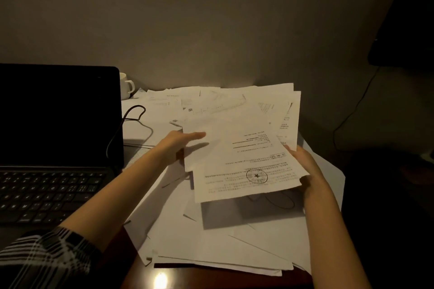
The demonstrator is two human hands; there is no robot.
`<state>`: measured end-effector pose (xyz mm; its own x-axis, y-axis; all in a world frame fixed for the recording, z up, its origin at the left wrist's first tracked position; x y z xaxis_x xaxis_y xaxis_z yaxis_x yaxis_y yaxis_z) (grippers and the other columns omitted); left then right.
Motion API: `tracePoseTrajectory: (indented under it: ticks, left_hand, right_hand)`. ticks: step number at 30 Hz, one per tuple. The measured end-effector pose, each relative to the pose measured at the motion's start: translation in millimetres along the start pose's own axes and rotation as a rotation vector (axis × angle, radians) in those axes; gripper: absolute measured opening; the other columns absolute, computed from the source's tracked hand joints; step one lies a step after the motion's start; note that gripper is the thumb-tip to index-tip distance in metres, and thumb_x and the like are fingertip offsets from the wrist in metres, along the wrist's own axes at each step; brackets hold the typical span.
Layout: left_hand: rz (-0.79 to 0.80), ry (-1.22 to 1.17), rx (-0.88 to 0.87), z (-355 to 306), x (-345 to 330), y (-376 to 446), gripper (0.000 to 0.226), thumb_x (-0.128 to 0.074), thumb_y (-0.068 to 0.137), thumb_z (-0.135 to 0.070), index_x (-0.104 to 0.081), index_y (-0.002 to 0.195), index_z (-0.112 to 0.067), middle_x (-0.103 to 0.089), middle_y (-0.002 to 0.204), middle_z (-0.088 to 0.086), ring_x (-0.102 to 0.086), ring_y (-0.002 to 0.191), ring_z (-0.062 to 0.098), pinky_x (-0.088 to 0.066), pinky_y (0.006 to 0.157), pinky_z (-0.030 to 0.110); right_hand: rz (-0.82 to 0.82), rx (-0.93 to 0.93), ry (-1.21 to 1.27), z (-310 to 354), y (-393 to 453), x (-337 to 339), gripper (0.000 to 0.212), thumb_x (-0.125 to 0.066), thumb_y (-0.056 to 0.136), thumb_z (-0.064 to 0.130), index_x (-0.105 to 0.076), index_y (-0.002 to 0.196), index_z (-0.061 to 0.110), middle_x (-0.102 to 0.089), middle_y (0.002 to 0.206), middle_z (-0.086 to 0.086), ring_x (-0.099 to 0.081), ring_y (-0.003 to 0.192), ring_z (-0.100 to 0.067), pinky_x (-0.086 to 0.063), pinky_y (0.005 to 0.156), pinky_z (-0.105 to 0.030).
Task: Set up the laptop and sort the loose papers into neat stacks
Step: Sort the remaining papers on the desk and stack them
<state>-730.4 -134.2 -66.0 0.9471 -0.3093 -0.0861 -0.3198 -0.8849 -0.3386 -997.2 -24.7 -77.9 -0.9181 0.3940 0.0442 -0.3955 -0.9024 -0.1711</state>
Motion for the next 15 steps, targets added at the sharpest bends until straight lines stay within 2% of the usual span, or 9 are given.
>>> tracePoseTrajectory:
  ticks: [2,4,6,8,10,12,13,15]
  left_hand:
    - [0.152,0.072,-0.126,-4.2,-12.1,0.2,0.028,-0.062,0.087,-0.003,-0.054,0.114,-0.008,-0.065,0.115,0.015,-0.071,0.085,0.024,-0.058,0.061,0.029]
    - [0.216,0.119,-0.27,-6.4,-19.0,-0.1,0.039,-0.062,0.085,0.003,-0.049,0.119,-0.013,-0.066,0.114,0.014,-0.069,0.096,0.026,-0.058,0.068,0.031]
    - [0.144,0.089,-0.339,-4.1,-14.6,3.5,0.044,-0.064,0.082,0.007,-0.051,0.116,-0.017,-0.068,0.11,0.01,-0.067,0.1,0.027,-0.058,0.072,0.032]
    - [0.037,0.057,-0.352,-1.1,-5.3,6.0,0.053,-0.069,0.079,0.006,-0.049,0.123,-0.014,-0.065,0.114,0.012,-0.064,0.105,0.032,-0.057,0.08,0.041]
    - [0.018,0.024,-0.364,1.9,1.5,7.3,0.064,-0.075,0.073,0.002,-0.046,0.128,-0.013,-0.064,0.117,0.014,-0.064,0.103,0.033,-0.057,0.082,0.044]
    - [0.022,0.021,-0.408,-2.0,5.4,5.8,0.065,-0.077,0.069,0.001,-0.048,0.125,-0.016,-0.065,0.113,0.012,-0.066,0.098,0.031,-0.059,0.074,0.038]
    - [0.018,0.036,-0.426,-6.4,6.4,2.6,0.062,-0.077,0.071,0.001,-0.049,0.123,-0.017,-0.065,0.111,0.011,-0.066,0.098,0.03,-0.059,0.072,0.036]
    - [0.03,0.047,-0.449,-13.1,8.1,-2.0,0.062,-0.08,0.069,-0.006,-0.051,0.122,-0.016,-0.066,0.11,0.012,-0.066,0.098,0.033,-0.059,0.073,0.041]
  right_hand:
    - [0.066,-0.007,0.025,-2.6,-3.0,-6.0,0.021,-0.054,0.096,0.029,-0.063,0.092,0.01,-0.061,0.054,0.002,-0.057,0.041,-0.006,-0.039,0.041,-0.015]
    - [0.151,-0.021,0.086,-7.6,-4.8,-13.2,0.027,-0.056,0.094,0.033,-0.065,0.099,0.009,-0.066,0.067,-0.003,-0.064,0.056,-0.015,-0.045,0.053,-0.025]
    - [0.227,-0.051,0.192,-7.2,-7.9,-20.4,0.022,-0.057,0.093,0.028,-0.066,0.106,0.012,-0.068,0.085,-0.011,-0.067,0.072,-0.024,-0.05,0.06,-0.033]
    - [0.262,-0.091,0.296,-6.3,-8.6,-24.6,0.022,-0.052,0.096,0.022,-0.065,0.11,0.012,-0.069,0.094,-0.014,-0.067,0.081,-0.03,-0.055,0.061,-0.036]
    - [0.231,-0.129,0.32,-8.5,-7.2,-26.7,0.029,-0.043,0.098,0.027,-0.065,0.11,0.011,-0.07,0.1,-0.016,-0.067,0.089,-0.034,-0.057,0.071,-0.042]
    - [0.109,-0.103,0.306,-5.0,-3.2,-22.5,0.035,-0.038,0.099,0.033,-0.065,0.109,0.012,-0.069,0.107,-0.016,-0.066,0.098,-0.035,-0.053,0.086,-0.047]
    - [0.025,-0.086,0.3,-3.3,-0.5,-19.0,0.035,-0.039,0.099,0.036,-0.063,0.11,0.013,-0.069,0.107,-0.014,-0.066,0.1,-0.032,-0.052,0.089,-0.046]
    - [-0.108,-0.056,0.319,0.1,4.0,-13.9,0.034,-0.046,0.097,0.04,-0.061,0.114,0.014,-0.069,0.107,-0.011,-0.067,0.099,-0.029,-0.053,0.089,-0.044]
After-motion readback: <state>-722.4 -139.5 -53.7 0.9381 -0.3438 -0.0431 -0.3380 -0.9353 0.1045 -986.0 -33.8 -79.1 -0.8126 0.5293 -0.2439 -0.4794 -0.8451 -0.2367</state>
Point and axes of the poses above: each hand's wrist, its own y-axis towards the middle knuckle, its own x-axis out of the back of the hand, z = x × y, the point moved 6 cm from there along y, towards the middle knuckle
